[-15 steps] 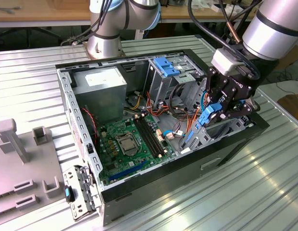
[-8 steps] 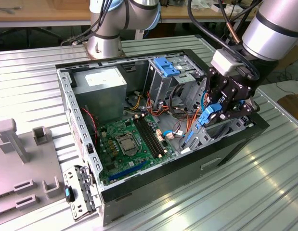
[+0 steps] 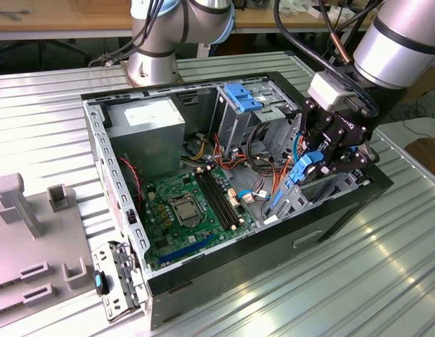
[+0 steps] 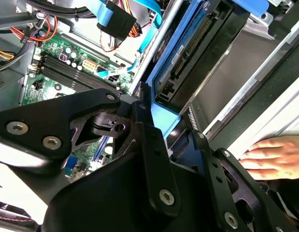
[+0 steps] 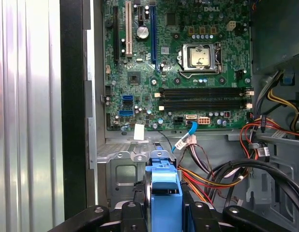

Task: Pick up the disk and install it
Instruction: 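Insert the disk into the insertion slot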

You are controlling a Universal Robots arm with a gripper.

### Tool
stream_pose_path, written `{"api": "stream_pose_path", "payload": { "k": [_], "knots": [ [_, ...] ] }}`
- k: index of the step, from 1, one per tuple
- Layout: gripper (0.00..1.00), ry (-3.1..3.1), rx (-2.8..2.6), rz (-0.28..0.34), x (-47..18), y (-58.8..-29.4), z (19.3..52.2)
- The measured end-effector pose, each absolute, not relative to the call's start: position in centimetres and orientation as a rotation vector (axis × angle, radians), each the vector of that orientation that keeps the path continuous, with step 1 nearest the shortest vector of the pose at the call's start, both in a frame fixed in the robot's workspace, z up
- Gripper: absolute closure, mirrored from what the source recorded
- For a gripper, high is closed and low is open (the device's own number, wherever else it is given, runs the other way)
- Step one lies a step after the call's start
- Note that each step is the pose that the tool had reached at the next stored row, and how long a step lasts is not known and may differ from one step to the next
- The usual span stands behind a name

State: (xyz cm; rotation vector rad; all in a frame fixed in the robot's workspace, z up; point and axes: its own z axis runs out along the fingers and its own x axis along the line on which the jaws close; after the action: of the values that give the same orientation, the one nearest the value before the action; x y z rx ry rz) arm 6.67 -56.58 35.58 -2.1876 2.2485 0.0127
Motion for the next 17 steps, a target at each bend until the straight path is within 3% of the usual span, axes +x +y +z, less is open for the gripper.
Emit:
{"api": "stream_pose_path", "payload": {
  "k": [7, 8, 10, 11, 17],
  "knots": [
    [0.63, 2.249, -2.188, 0.011, 6.68, -56.58, 35.58],
    [0.56, 2.249, -2.188, 0.011, 6.68, -56.57, 35.56],
    [0.56, 2.249, -2.188, 0.011, 6.68, -56.58, 35.57],
    [0.50, 2.249, -2.188, 0.011, 6.67, -56.58, 35.58],
    [0.50, 2.250, -2.189, 0.010, 6.67, -56.58, 35.58]
  ]
}}
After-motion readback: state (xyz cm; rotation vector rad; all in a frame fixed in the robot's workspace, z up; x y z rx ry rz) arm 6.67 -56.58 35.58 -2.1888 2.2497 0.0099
